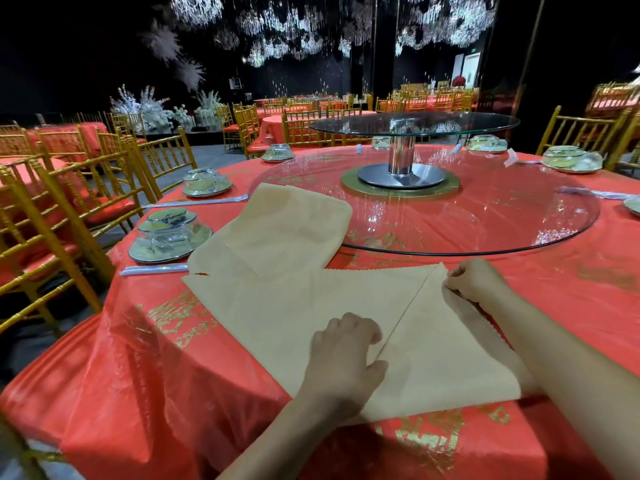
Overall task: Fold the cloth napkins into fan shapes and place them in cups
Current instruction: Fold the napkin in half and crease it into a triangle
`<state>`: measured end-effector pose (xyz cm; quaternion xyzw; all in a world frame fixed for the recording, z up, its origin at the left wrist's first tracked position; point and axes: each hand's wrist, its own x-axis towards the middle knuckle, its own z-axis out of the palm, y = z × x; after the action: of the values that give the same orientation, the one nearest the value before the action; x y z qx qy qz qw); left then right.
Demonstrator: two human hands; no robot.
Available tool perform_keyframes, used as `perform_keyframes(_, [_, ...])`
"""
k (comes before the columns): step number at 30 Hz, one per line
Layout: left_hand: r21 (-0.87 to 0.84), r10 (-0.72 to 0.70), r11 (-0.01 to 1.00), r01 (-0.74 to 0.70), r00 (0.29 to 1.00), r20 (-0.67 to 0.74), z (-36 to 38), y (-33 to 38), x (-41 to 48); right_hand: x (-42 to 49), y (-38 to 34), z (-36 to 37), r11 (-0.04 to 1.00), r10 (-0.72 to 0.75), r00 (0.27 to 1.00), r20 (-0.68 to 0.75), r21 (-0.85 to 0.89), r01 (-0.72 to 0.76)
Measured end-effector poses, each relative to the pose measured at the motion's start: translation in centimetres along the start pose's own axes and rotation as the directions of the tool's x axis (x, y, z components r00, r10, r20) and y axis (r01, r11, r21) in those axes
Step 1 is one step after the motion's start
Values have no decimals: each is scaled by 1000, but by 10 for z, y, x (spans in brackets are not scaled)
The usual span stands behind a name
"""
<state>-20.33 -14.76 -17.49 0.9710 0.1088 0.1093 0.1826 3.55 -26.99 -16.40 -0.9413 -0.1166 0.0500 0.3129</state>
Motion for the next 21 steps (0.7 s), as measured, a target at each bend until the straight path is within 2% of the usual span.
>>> perform_keyframes(4, [63,167,983,-172,983,73,-1,8,7,1,0,-1,999,-11,1000,-9,-35,11])
perform_keyframes(7, [129,196,968,-215,970,144,4,8,9,2,2,-2,999,-25,1000,-6,-32,25])
perform_keyframes(9, [142,224,960,-241,966,128,5,7,8,-2,0,-4,998,-42,999,-27,-54,40])
perform_keyframes(11, [153,224,959,-239,969,107,6,7,7,-10,-6,-3,984,-97,992,-80,-160,84])
perform_keyframes(12, [194,230,952,-238,971,67,7,6,7,-17,-12,-1,959,-157,982,-102,-254,127])
perform_keyframes(15, [204,159,960,-190,974,161,6,9,4,-40,-35,8,824,-334,942,-31,-495,276])
perform_keyframes(19, [245,146,952,-183,976,162,11,4,4,-52,-39,26,736,-337,938,80,-599,315])
perform_keyframes(21, [216,146,960,-180,975,166,9,3,4,-56,-28,33,713,-376,925,57,-619,329])
